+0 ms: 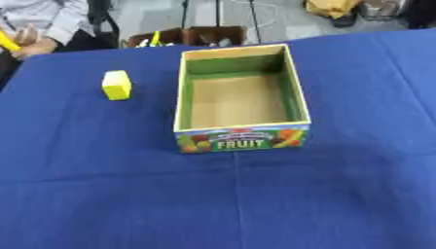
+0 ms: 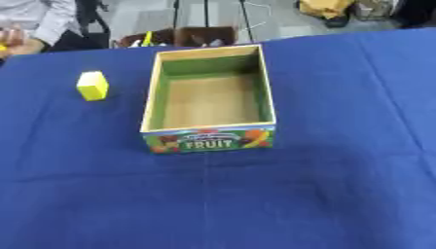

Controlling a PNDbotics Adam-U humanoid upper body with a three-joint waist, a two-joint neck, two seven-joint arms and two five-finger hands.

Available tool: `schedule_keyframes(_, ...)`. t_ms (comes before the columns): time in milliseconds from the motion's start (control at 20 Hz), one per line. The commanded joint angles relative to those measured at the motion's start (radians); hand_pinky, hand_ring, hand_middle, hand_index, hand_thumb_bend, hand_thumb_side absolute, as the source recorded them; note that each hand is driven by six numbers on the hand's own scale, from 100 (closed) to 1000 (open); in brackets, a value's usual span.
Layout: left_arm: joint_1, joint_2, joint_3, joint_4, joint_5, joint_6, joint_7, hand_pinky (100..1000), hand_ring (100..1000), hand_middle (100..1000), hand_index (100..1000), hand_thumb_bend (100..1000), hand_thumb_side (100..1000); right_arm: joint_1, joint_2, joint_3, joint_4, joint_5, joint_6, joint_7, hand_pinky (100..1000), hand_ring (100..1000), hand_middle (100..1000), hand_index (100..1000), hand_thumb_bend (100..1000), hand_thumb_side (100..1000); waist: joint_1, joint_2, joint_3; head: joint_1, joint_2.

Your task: Pick up objects on the table and place them in the box.

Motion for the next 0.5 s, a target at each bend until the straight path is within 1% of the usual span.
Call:
schedule_keyframes(50,-0.037,0.151,-0.023,0.081,-0.05,-0.034,-0.053,409,539,643,874,617,933,-0.001,-0.028,0.004,-0.015,0.009,-0.011,0.002,675,775,515,645,100,542,-0.001,-0.01,-0.003,-0.004,-0.016)
schedule_keyframes(200,-0.089,0.246,-0.055,0.192,-0.067,-0.069,-0.125,441,579,682,892,612,940,0.002,-0.029,0.005,-0.015,0.012,-0.011,0.004,677,776,516,646,100,543,0.002,-0.011,-0.009,-0.01,-0.018)
schedule_keyframes(250,-0.11,0.274,-0.067,0.231,-0.075,-0.082,-0.154,442,581,682,881,607,940,0.002,-0.029,0.006,-0.015,0.013,-0.012,0.005,677,776,516,646,100,543,0.003,-0.011,-0.012,-0.01,-0.018)
schedule_keyframes(350,-0.157,0.318,-0.088,0.31,-0.091,-0.109,-0.211,449,583,677,861,592,924,0.003,-0.03,0.008,-0.015,0.014,-0.011,0.008,678,777,516,647,100,546,0.005,-0.012,-0.018,-0.005,-0.016)
schedule_keyframes(500,-0.235,0.369,-0.123,0.428,-0.127,-0.154,-0.281,464,595,690,880,590,938,0.004,-0.031,0.011,-0.015,0.016,-0.012,0.012,678,777,516,646,100,546,0.008,-0.012,-0.03,0.018,-0.014)
